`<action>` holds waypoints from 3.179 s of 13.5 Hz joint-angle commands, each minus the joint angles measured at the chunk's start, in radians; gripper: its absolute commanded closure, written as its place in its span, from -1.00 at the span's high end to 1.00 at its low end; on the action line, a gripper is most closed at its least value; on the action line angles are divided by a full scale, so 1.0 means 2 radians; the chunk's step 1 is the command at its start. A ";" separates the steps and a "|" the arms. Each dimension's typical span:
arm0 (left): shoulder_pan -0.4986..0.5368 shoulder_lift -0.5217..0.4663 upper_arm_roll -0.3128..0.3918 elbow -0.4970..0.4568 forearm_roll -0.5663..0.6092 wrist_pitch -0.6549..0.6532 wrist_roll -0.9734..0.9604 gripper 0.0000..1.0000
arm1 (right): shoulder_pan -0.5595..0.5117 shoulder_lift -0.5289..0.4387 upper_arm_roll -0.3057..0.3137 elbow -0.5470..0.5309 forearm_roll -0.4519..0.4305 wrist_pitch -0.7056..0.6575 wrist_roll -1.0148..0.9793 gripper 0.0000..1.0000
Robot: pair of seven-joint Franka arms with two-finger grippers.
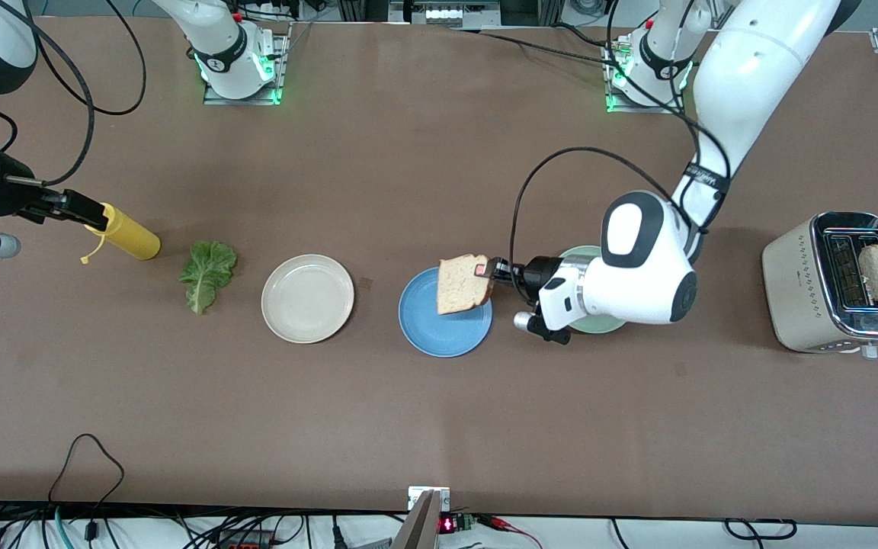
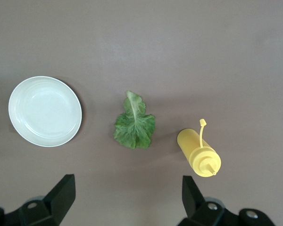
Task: Make sandwich in blue plate with both arms
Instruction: 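Carry the bread slice over the blue plate with the left gripper, then lower the bread onto the blue plate and open the left gripper, then withdraw the left gripper while the right gripper reaches the lettuce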
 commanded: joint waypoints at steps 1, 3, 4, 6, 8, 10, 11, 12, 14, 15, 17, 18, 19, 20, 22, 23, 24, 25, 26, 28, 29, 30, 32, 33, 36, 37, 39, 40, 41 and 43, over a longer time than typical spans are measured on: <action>-0.009 0.044 -0.001 0.015 -0.050 0.026 0.072 -0.96 | -0.002 0.000 0.000 0.005 0.005 -0.006 -0.001 1.00; -0.022 0.056 -0.001 0.015 -0.048 0.063 0.093 -0.96 | -0.002 0.000 0.000 0.005 0.004 -0.006 0.000 1.00; -0.027 0.061 -0.001 0.014 -0.047 0.076 0.098 -0.96 | -0.002 0.000 0.000 0.005 0.004 -0.006 -0.001 1.00; -0.034 0.072 -0.001 0.014 -0.049 0.100 0.112 -0.96 | -0.002 0.000 0.000 0.005 0.004 -0.006 -0.001 1.00; -0.042 0.074 -0.001 0.014 -0.048 0.106 0.118 -0.67 | -0.002 0.000 0.000 0.005 0.005 -0.006 -0.001 1.00; -0.050 0.073 0.005 0.007 -0.035 0.106 0.119 0.99 | -0.002 0.000 0.000 0.005 0.005 -0.006 -0.001 1.00; -0.050 0.071 0.005 0.006 -0.017 0.105 0.118 1.00 | -0.002 0.000 0.000 0.005 0.004 -0.006 -0.001 1.00; -0.049 0.069 0.005 0.006 0.006 0.102 0.117 1.00 | -0.002 0.000 0.000 0.005 0.005 -0.006 0.004 1.00; -0.043 0.054 0.007 -0.001 0.069 0.084 0.113 1.00 | -0.001 0.000 0.000 0.006 0.006 -0.006 0.005 1.00; -0.041 0.044 0.012 -0.003 0.106 0.056 0.109 1.00 | 0.000 0.000 0.000 0.006 0.006 -0.006 0.006 1.00; -0.041 0.019 0.026 -0.002 0.178 0.002 0.087 1.00 | 0.002 0.002 0.000 0.006 0.005 -0.006 0.005 1.00; -0.040 0.010 0.026 0.001 0.216 -0.029 0.067 1.00 | 0.002 0.002 0.001 0.006 0.005 -0.006 0.005 1.00; -0.040 -0.005 0.026 0.001 0.255 -0.054 0.039 1.00 | 0.003 0.005 0.001 0.006 0.005 -0.005 0.005 1.00; -0.042 -0.026 0.026 0.001 0.302 -0.085 -0.007 1.00 | 0.003 0.006 0.002 0.006 0.005 -0.001 0.005 1.00; -0.047 -0.061 0.024 0.004 0.394 -0.146 -0.057 1.00 | 0.001 0.009 0.002 0.006 0.006 0.002 -0.001 1.00; -0.046 -0.078 0.022 0.004 0.433 -0.174 -0.067 1.00 | 0.001 0.009 0.002 0.006 0.006 0.000 -0.002 1.00; -0.046 -0.096 0.024 0.004 0.456 -0.200 -0.071 1.00 | 0.002 0.016 0.002 0.006 0.005 0.003 -0.002 1.00; -0.041 -0.114 0.025 0.004 0.470 -0.222 -0.076 1.00 | 0.002 0.028 0.002 0.006 0.003 0.002 -0.002 1.00; -0.034 -0.133 0.026 0.004 0.489 -0.243 -0.075 1.00 | 0.005 0.045 0.003 0.006 -0.001 0.002 -0.004 1.00; -0.010 -0.173 0.021 0.026 0.544 -0.287 -0.070 1.00 | 0.011 0.090 0.003 0.007 -0.001 0.000 -0.004 1.00; -0.007 -0.186 0.025 0.052 0.546 -0.305 -0.069 1.00 | 0.010 0.104 0.003 0.006 0.000 0.006 -0.004 1.00; 0.010 -0.187 0.024 0.080 0.540 -0.324 -0.070 1.00 | 0.010 0.114 0.003 0.006 0.000 0.010 -0.003 1.00; 0.050 -0.187 0.020 0.127 0.526 -0.364 -0.071 1.00 | 0.011 0.142 0.002 0.004 -0.002 0.045 -0.001 1.00; 0.053 -0.190 0.027 0.138 0.506 -0.375 -0.074 1.00 | 0.011 0.153 0.002 0.003 -0.002 0.063 0.000 1.00; 0.033 -0.254 0.134 0.091 0.442 -0.352 -0.073 1.00 | 0.011 0.177 0.002 -0.016 -0.004 0.135 0.000 1.00; 0.027 -0.287 0.169 0.051 0.415 -0.325 -0.070 1.00 | 0.011 0.189 0.002 -0.022 -0.003 0.155 0.000 1.00; 0.013 -0.345 0.204 -0.036 0.408 -0.261 -0.069 1.00 | 0.012 0.206 0.003 -0.031 -0.003 0.188 0.001 1.00; 0.012 -0.373 0.210 -0.073 0.408 -0.235 -0.069 1.00 | 0.012 0.212 0.003 -0.037 -0.003 0.204 0.002 1.00; 0.012 -0.402 0.210 -0.107 0.407 -0.218 -0.069 1.00 | 0.012 0.220 0.003 -0.047 -0.003 0.224 0.002 1.00; 0.012 -0.414 0.202 -0.121 0.407 -0.223 -0.070 1.00 | 0.012 0.224 0.002 -0.078 -0.004 0.265 0.002 1.00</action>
